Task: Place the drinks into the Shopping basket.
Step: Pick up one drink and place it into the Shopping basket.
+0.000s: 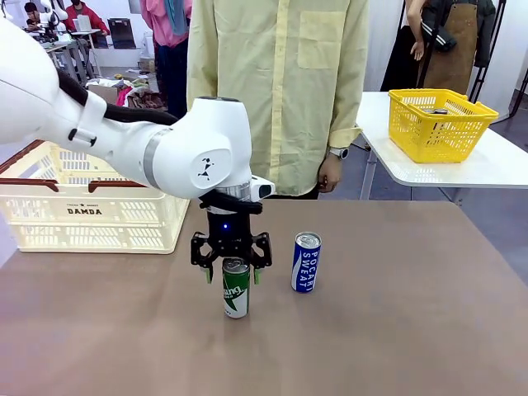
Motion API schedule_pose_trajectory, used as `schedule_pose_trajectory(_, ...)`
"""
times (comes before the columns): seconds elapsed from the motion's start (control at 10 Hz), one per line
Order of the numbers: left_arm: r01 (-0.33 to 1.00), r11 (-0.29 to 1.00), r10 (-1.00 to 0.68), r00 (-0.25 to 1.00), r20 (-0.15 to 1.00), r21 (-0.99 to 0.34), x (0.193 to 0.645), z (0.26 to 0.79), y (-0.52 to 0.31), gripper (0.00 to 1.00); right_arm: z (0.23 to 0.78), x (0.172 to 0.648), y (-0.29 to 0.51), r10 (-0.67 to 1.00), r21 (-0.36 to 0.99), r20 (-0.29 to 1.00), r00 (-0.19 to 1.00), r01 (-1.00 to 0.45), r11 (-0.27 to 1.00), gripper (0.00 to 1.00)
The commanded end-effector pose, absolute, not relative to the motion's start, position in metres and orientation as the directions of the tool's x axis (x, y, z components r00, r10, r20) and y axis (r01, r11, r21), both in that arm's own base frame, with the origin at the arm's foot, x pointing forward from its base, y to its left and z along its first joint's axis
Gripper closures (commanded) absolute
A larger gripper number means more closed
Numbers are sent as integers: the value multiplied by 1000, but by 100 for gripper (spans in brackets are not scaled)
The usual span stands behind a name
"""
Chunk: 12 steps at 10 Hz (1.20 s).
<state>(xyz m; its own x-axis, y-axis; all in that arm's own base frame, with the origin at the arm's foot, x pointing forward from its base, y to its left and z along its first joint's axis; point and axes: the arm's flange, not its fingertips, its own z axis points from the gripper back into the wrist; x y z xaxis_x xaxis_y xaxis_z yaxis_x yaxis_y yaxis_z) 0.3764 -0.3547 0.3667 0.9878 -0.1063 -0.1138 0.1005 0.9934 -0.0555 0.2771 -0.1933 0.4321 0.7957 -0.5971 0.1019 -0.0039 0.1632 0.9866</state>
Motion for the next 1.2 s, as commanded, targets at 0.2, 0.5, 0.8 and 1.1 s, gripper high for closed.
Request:
schedule_pose_trajectory(0.2,157,984,-167,977,-129,-85,374,369,-362,0,435,280,-194,-602,987,121,789,-30,158,0)
schedule_pose_trajectory(0.5,171,983,-181,969,-167,-72,376,365,-367,0,435,280,-194,-602,987,121,789,-30,158,0)
schedule_pose_trajectory(0.8,206,977,-214,954,-210,-58,374,366,-369,100,435,280,-194,-602,987,121,789,-30,158,0)
schedule_pose_trajectory(1.1,199,977,-211,956,-206,-74,371,368,-368,100,435,280,-194,-602,987,121,789,-30,158,0)
